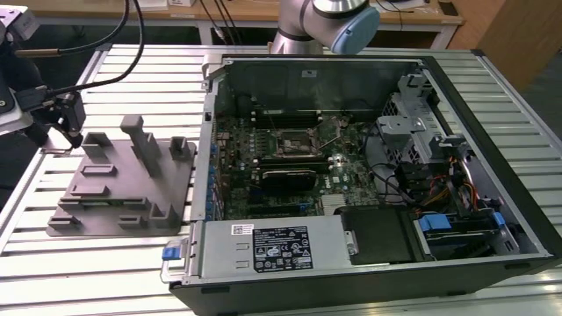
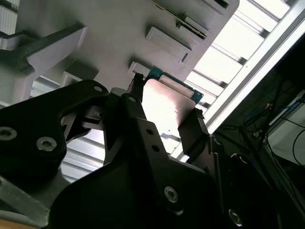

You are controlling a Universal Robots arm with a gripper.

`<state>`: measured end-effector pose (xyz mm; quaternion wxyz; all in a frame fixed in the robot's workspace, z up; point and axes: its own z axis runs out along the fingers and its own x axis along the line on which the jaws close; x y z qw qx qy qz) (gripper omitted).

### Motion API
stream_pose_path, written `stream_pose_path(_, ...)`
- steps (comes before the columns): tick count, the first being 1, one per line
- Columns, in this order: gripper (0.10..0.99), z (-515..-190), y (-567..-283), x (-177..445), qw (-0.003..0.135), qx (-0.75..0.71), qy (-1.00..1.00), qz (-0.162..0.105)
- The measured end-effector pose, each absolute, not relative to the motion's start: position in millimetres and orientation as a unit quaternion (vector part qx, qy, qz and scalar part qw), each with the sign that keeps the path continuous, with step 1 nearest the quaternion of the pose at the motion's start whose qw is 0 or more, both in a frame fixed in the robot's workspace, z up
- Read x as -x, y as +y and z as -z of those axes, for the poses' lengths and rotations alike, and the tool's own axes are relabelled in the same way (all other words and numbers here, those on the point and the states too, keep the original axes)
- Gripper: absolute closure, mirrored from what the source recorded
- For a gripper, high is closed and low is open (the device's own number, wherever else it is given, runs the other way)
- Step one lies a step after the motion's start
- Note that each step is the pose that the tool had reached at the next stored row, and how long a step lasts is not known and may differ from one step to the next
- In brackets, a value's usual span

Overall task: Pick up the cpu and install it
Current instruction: 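Pick up the cpu and move it towards the insertion slot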

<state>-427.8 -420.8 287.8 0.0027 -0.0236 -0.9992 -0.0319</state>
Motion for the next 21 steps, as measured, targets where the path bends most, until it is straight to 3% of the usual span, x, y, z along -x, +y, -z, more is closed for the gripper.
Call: stream_pose_path(21, 0.541, -325, -421, 428, 0.002, 0.024, -0.999, 0.032)
